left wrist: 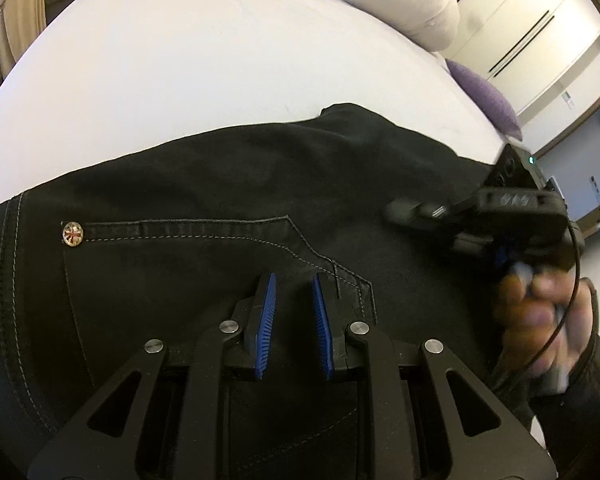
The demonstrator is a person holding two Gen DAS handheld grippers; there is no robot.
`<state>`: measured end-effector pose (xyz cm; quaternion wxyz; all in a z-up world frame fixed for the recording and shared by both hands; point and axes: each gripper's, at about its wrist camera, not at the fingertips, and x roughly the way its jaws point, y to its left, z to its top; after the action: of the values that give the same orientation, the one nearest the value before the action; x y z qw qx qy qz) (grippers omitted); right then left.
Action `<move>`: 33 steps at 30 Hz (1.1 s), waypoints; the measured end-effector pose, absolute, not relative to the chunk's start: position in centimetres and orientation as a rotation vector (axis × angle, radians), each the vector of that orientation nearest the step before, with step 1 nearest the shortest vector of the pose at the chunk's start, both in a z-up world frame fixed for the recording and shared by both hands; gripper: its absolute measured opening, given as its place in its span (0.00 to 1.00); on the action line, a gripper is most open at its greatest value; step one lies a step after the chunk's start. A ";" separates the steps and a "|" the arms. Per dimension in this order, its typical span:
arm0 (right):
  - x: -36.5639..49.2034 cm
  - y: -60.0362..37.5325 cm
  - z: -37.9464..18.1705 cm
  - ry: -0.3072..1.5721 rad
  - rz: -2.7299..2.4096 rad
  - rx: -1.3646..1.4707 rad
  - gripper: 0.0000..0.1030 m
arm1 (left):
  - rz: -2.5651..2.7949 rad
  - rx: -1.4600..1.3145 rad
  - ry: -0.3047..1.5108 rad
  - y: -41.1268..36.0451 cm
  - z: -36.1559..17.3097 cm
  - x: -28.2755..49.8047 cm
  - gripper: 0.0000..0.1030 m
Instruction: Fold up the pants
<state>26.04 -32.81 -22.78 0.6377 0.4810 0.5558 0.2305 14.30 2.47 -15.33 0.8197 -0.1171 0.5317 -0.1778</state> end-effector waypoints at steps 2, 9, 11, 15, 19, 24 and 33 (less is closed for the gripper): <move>26.2 -36.9 -21.4 1.187 0.407 1.028 0.00 | -0.372 -0.224 1.135 2.2 -15.3 14.3 0.18; 28.1 -56.4 -21.3 0.948 0.046 1.126 0.00 | -0.359 -0.196 1.138 2.2 -15.5 14.3 0.18; 28.2 -60.8 -21.2 0.899 -0.029 1.153 0.00 | -0.356 -0.189 1.138 2.1 -15.6 14.4 0.18; 26.6 -66.8 -18.5 0.795 -0.298 1.139 0.00 | -0.358 -0.184 1.135 0.8 -15.7 15.0 0.18; 23.7 -67.9 -13.6 0.742 -0.385 1.033 0.06 | -0.352 -0.189 1.122 0.7 -15.7 14.7 0.18; 19.8 -54.2 -13.2 0.846 0.130 1.001 0.06 | -0.343 -0.126 1.123 -2.1 -13.0 13.9 0.18; 19.9 -40.8 -19.9 1.057 0.256 1.072 0.00 | -0.568 -0.099 1.161 -10.0 -15.1 16.8 0.18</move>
<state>19.92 -40.80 -19.89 0.7222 0.4854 0.4788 0.1161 16.81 -9.98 -15.12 0.7972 -0.0460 0.5407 -0.2643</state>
